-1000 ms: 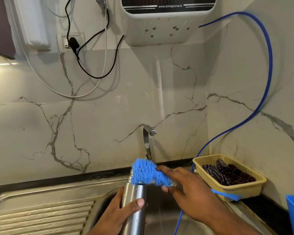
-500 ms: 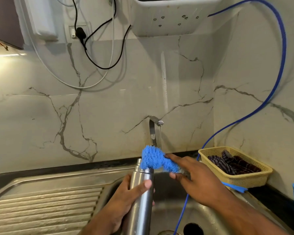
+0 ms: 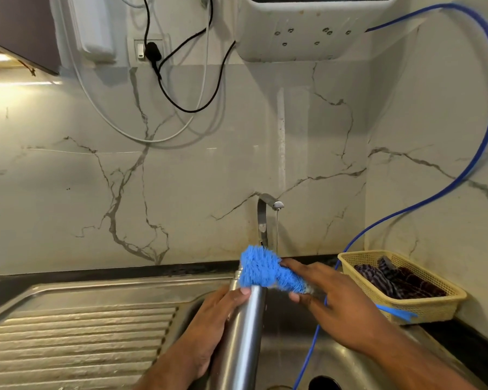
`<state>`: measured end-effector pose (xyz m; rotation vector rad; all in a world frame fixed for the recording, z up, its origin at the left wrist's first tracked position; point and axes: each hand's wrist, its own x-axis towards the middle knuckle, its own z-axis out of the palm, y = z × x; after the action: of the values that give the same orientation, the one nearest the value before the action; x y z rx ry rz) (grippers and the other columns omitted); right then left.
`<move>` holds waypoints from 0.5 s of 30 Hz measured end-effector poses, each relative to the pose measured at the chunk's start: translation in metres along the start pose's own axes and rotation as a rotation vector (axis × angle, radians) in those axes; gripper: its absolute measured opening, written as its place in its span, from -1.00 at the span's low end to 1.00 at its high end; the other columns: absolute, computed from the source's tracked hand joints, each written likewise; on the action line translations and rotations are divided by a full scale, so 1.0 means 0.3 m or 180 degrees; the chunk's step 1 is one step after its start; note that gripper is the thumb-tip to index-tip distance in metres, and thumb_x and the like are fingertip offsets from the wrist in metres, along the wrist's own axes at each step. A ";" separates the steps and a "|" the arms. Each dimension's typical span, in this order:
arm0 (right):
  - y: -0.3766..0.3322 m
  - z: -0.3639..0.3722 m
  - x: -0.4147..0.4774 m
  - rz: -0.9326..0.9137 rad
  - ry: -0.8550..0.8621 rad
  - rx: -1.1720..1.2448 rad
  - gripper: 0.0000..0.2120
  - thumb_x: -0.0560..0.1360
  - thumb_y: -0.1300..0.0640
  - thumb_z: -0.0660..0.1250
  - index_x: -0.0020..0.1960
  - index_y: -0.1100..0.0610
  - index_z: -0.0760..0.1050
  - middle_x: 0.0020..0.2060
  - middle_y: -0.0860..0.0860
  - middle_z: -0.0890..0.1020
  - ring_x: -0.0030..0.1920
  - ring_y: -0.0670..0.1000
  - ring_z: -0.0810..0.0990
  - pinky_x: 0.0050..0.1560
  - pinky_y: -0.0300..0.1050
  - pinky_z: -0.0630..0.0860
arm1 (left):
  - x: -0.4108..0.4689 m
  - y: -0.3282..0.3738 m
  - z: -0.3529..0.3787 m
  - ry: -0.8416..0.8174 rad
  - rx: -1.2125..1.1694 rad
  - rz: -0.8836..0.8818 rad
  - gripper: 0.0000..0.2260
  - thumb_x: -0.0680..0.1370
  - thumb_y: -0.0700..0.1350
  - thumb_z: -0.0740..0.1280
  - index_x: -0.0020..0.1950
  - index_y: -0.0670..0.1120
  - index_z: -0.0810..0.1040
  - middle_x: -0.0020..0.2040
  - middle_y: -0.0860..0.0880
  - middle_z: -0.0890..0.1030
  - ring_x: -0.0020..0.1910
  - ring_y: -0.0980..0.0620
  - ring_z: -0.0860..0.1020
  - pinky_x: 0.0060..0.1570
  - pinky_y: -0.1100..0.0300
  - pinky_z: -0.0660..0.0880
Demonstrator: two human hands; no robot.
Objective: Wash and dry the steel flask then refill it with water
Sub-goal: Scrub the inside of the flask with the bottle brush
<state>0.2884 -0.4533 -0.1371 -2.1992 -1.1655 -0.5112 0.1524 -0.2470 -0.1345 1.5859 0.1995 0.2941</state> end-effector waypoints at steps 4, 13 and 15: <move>0.039 -0.002 0.002 0.0178 0.0031 -0.0022 -0.44 0.59 -0.17 0.33 0.48 -0.49 0.17 0.07 -0.29 0.52 0.08 -0.19 0.52 0.12 -0.19 0.52 | 0.003 -0.004 -0.012 -0.0285 -0.0374 -0.0223 -0.51 0.54 0.14 0.29 0.19 -0.26 0.63 0.10 -0.32 0.68 -0.09 -0.23 0.64 -0.14 0.00 0.61; -0.014 0.017 -0.007 -0.0035 0.0028 0.0390 -0.43 0.60 -0.16 0.33 0.41 -0.60 0.13 0.16 -0.27 0.55 0.16 -0.20 0.53 0.18 -0.11 0.55 | 0.019 -0.011 -0.023 -0.0450 -0.0312 0.0123 -0.27 0.28 0.14 0.60 0.35 -0.10 0.45 0.10 -0.26 0.69 -0.02 -0.26 0.69 -0.06 -0.10 0.64; 0.001 0.008 -0.009 0.0058 0.0047 0.0448 -0.44 0.59 -0.19 0.32 0.36 -0.67 0.11 0.18 -0.26 0.56 0.18 -0.22 0.53 0.22 -0.07 0.55 | 0.024 -0.013 -0.038 -0.0425 -0.0459 0.0161 -0.35 0.35 0.12 0.59 0.35 -0.06 0.46 0.11 -0.32 0.67 0.03 -0.34 0.66 0.07 -0.31 0.60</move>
<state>0.2874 -0.4534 -0.1405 -2.0805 -1.1376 -0.4240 0.1561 -0.2339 -0.1378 1.4631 0.0342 0.2355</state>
